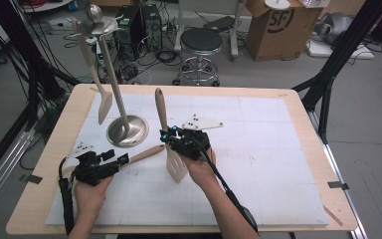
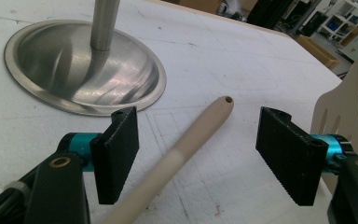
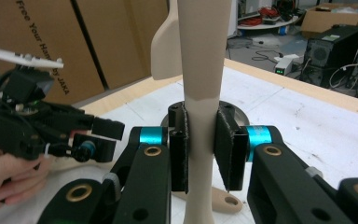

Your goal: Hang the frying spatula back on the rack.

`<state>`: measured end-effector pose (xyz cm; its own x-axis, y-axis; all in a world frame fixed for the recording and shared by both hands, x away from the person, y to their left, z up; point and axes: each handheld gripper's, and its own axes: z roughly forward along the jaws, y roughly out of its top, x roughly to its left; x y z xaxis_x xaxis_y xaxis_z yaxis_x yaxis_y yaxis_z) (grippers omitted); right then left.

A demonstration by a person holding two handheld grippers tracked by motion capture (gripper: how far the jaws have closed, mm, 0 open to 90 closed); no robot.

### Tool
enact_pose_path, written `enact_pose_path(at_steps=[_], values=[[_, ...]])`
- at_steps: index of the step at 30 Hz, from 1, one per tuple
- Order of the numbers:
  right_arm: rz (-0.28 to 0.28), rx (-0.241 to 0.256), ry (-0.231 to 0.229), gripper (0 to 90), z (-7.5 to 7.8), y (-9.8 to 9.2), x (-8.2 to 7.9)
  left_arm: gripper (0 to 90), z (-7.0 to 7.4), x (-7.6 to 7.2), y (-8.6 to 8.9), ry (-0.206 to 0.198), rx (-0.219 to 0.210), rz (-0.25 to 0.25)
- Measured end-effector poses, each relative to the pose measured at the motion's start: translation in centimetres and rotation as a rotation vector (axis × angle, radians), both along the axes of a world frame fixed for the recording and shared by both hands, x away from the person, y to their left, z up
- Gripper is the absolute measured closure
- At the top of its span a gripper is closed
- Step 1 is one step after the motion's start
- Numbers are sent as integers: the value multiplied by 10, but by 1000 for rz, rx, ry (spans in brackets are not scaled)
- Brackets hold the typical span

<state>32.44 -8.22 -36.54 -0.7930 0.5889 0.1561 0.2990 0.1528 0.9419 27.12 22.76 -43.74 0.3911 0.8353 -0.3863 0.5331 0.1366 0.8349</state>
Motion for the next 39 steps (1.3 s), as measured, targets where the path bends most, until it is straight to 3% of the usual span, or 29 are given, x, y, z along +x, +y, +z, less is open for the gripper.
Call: enact_pose_path(at_steps=[8, 15, 17, 24, 39], values=[[-2, 25, 29, 777, 11, -1, 12, 304, 0, 0, 0, 0, -2, 0], [27, 8, -4, 777, 43, 11, 21, 304, 0, 0, 0, 0, -4, 0], [52, 30, -7, 777, 52, 14, 24, 304, 0, 0, 0, 0, -3, 0], [95, 29, -20, 776, 74, 32, 30, 304, 0, -2, 3, -1, -3, 7], [121, 26, -37, 776, 92, 55, 36, 305, 0, -5, 4, -2, 0, 7]])
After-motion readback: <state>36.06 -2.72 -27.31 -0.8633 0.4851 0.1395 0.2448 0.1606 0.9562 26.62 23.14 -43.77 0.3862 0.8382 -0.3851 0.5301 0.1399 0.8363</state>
